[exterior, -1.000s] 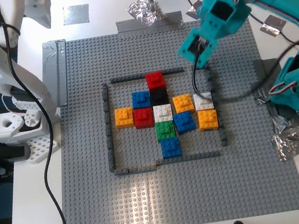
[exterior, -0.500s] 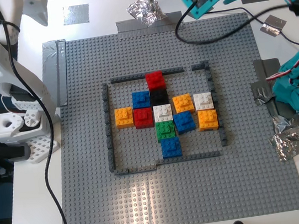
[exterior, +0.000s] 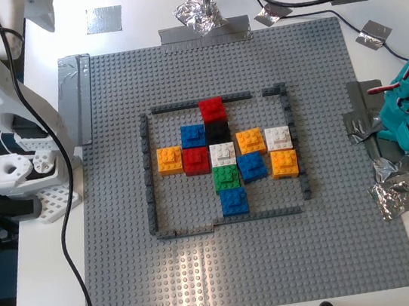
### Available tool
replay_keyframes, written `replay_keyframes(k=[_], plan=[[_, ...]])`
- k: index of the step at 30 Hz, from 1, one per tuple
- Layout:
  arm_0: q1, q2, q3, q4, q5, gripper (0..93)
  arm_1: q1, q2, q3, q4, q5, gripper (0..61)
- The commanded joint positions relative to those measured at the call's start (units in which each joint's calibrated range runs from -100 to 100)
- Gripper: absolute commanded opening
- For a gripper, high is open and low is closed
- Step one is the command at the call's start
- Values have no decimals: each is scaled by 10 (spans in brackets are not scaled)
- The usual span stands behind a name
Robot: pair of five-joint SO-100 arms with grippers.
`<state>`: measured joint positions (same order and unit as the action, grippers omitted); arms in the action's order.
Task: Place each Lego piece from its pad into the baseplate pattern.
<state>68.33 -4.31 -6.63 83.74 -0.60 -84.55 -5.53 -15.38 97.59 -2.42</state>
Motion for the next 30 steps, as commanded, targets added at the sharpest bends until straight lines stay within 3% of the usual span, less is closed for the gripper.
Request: replay_keyframes(k=[1,30], plan=[[24,-7,-32,-3,3,34,-4,-27,-30,5,2,2],[57,-4,-23,3,3,34,-5,-73,49,-17,7,2]])
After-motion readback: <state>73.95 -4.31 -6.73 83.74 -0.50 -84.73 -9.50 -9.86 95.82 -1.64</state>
